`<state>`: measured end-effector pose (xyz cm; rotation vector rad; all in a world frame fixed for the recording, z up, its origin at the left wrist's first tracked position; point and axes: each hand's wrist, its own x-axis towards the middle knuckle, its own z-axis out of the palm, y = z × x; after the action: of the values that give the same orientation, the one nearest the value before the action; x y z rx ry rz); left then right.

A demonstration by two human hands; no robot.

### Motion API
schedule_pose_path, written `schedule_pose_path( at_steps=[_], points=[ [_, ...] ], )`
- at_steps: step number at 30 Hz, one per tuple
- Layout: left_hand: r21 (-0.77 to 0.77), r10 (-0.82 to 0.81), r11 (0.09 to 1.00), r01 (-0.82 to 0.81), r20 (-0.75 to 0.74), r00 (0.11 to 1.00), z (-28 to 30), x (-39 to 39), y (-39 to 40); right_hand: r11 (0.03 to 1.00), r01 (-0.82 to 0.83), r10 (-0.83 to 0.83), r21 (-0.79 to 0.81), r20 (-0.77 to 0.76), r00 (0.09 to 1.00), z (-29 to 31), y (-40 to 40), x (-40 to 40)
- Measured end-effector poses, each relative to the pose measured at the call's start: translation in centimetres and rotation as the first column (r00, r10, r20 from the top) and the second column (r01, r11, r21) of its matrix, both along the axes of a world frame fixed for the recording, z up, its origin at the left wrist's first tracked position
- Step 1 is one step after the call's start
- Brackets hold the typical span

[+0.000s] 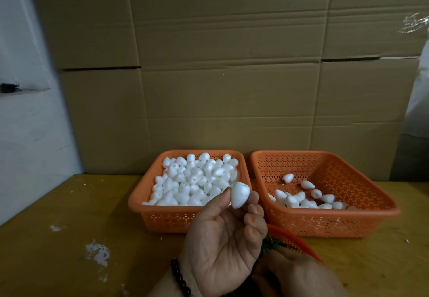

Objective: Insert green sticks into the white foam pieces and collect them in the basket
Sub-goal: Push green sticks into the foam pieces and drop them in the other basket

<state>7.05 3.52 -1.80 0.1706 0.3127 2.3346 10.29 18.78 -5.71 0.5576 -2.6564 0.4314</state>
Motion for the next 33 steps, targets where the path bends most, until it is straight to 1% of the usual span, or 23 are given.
schedule_pose_path(
  at_steps=[2,4,7,9,11,15,17,21,26,29,31,33],
  points=[
    [-0.035,0.023,0.999,-0.024,-0.023,0.999,0.1,0.1,0.0,0.999,0.02,-0.021,0.044,0.019,1.0,-0.2,0.0,-0.2],
    [-0.053,0.05,0.997,-0.051,-0.029,0.998,0.0,0.1,0.0,0.999,0.03,-0.03,0.026,0.002,1.0,0.0,0.0,-0.1],
    [-0.073,0.084,0.993,-0.088,-0.059,0.995,0.1,0.1,0.0,0.998,0.042,-0.043,0.044,0.017,0.999,0.0,-0.1,0.0],
    [-0.108,0.129,0.985,-0.137,-0.083,0.988,0.2,0.2,0.1,1.0,0.019,-0.019,0.006,-0.029,0.999,0.1,-0.2,0.3],
    [-0.174,0.188,0.962,-0.21,-0.135,0.973,0.3,0.2,0.2,1.0,0.008,-0.008,-0.003,-0.066,0.998,-0.1,0.0,0.3],
    [-0.269,0.279,0.893,-0.362,-0.3,0.912,0.5,0.3,0.5,0.999,-0.011,0.015,0.036,-0.097,0.995,-0.2,0.2,0.2],
    [-0.314,0.322,0.84,-0.443,-0.368,0.872,0.2,0.2,0.8,0.999,-0.018,0.021,0.036,-0.106,0.994,-0.2,0.2,0.1],
    [-0.358,0.391,0.731,-0.581,-0.478,0.786,0.1,0.3,1.4,0.999,-0.017,0.022,0.04,-0.108,0.994,-0.5,0.4,0.0],
    [-0.377,0.454,0.617,-0.69,-0.546,0.704,-0.2,0.4,1.7,0.999,-0.036,0.039,0.03,-0.097,0.994,-0.9,0.4,-0.1],
    [-0.394,0.46,0.472,-0.789,-0.654,0.601,-0.8,0.2,1.9,0.999,-0.03,0.033,0.034,-0.104,0.994,-0.7,0.3,0.0],
    [-0.393,0.402,0.361,-0.846,-0.753,0.522,-1.0,0.1,2.0,0.999,-0.026,0.03,0.037,-0.105,0.994,-0.6,0.2,0.0],
    [-0.379,0.327,0.296,-0.877,-0.822,0.466,-1.2,0.2,1.9,0.999,-0.02,0.025,0.038,-0.113,0.993,-0.5,0.2,0.1]
  ],
)
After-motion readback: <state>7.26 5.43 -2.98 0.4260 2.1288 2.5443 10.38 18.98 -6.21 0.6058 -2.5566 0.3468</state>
